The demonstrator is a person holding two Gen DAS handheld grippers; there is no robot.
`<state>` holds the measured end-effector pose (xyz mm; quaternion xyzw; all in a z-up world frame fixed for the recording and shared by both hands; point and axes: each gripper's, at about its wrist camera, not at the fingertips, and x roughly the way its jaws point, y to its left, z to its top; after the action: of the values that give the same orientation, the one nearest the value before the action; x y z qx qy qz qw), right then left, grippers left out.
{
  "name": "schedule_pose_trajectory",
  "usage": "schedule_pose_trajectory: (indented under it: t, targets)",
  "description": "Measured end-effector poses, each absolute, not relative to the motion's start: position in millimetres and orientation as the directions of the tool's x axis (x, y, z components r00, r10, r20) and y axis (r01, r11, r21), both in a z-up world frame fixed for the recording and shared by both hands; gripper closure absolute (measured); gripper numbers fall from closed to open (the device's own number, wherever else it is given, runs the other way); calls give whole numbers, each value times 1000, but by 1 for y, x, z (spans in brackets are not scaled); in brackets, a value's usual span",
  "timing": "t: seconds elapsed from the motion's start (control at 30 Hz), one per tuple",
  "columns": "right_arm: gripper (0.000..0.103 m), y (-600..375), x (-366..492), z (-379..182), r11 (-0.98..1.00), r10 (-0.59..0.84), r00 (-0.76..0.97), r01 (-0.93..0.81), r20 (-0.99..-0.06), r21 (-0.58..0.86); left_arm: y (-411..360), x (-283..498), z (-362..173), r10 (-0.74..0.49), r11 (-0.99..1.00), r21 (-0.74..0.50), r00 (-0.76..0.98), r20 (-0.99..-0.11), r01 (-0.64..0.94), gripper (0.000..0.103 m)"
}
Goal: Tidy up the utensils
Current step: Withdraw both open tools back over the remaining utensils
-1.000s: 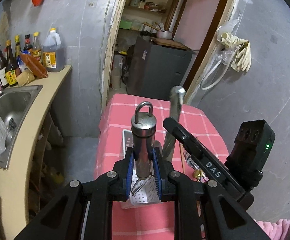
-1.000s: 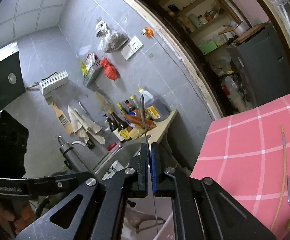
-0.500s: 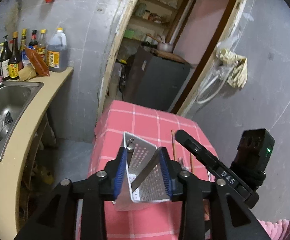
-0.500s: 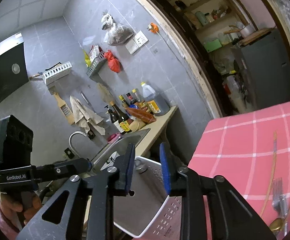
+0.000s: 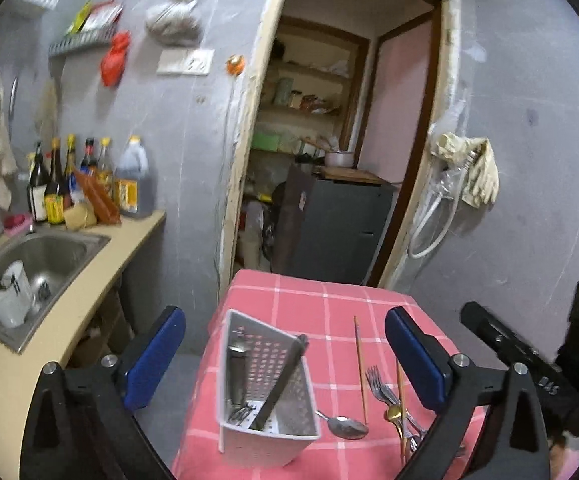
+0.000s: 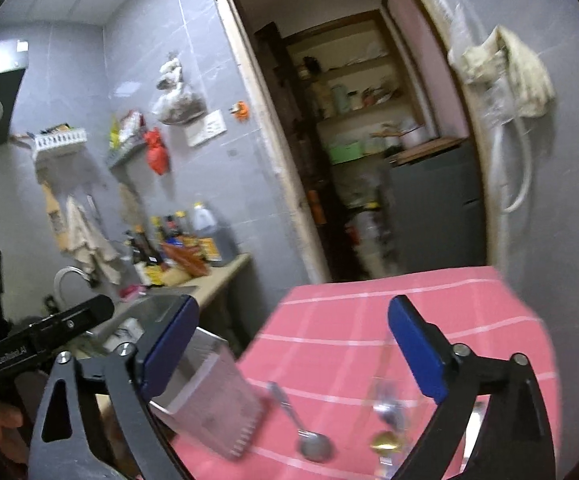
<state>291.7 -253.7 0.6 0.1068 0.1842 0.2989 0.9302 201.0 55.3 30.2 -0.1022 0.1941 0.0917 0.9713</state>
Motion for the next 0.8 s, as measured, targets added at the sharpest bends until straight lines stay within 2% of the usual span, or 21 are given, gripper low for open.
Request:
schedule_pose_trajectory:
  t: [0.2,0.47,0.8]
  targets:
    - [3,-295,281,2,873,484,822,-434,-301,222,4,208,21,120,985,-75,922,-367,-158,1]
    - [2,-345,283,-8,913,408,844,-369,-348,174,-34,214,6,92,988,-82,930,-355,-128,1]
    - [2,-385,315,-58,908,418,771,-354,-481,222,-72,233,-33,26,994,-78,882,-470,-71,1]
